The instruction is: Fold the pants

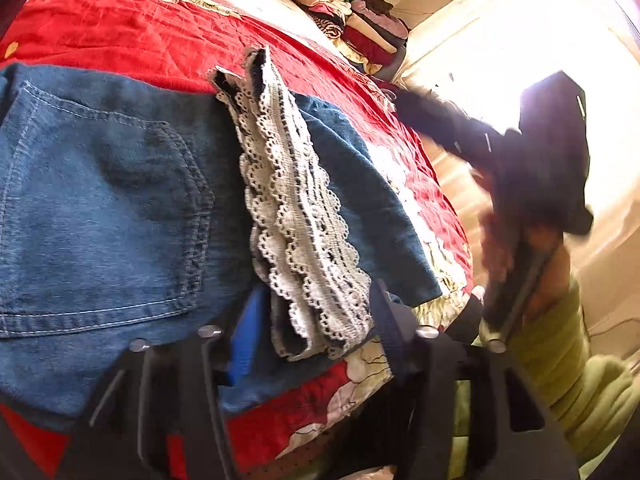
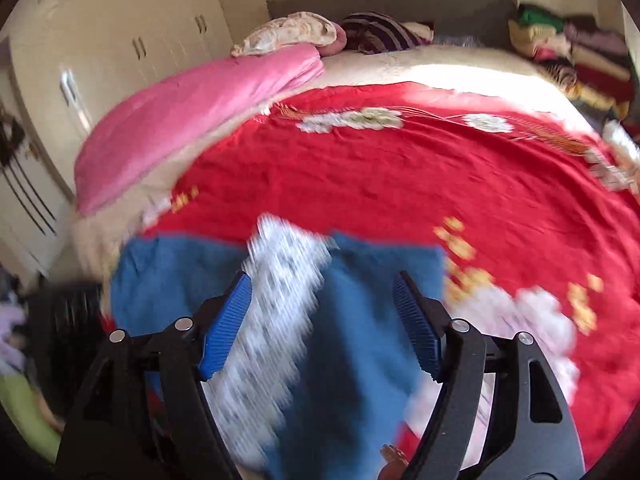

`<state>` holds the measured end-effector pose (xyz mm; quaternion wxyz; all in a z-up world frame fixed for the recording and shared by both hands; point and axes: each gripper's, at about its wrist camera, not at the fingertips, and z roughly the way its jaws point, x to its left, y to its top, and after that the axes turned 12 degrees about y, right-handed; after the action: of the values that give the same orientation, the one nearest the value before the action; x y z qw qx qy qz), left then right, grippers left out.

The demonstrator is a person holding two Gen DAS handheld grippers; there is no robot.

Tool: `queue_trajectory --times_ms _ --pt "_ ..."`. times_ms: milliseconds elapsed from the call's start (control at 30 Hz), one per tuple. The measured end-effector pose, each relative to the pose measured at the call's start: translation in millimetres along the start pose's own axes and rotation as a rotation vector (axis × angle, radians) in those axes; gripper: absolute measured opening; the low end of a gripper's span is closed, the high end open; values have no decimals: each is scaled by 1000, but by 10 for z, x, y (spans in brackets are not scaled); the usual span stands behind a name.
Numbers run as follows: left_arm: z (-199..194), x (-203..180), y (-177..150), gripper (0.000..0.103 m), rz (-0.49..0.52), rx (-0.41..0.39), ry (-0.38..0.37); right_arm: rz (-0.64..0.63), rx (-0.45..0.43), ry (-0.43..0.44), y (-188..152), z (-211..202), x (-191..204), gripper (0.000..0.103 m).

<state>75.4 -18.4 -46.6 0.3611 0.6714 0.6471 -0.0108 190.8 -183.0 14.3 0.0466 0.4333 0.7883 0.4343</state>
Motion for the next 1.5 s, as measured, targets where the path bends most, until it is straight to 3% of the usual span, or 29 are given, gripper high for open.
queue_trajectory --times_ms 100,200,433,567,767,833,933,1100,1500 --pt "61 -104 2 52 26 -6 36 -75 78 -55 -366 -34 69 66" --pt "123 -174 -23 12 47 -6 69 -79 164 -68 -665 76 51 66" --pt "-278 1 97 12 31 -50 107 -118 214 -44 -883 148 242 66" --pt "-143 62 99 13 3 10 120 -92 219 -42 -943 167 236 68" --pt "-116 -53 109 13 28 17 125 -83 92 -49 -835 -117 248 68" --pt "-99 -67 91 14 34 22 128 -82 140 -20 -871 -14 274 67" --pt "-24 -21 109 17 20 32 130 -68 247 -43 -991 207 227 65" --pt "-9 -6 80 19 29 35 138 3 254 -15 -1025 245 107 64" --pt "-108 -181 37 42 82 4 200 63 210 5 -1016 59 35 69"
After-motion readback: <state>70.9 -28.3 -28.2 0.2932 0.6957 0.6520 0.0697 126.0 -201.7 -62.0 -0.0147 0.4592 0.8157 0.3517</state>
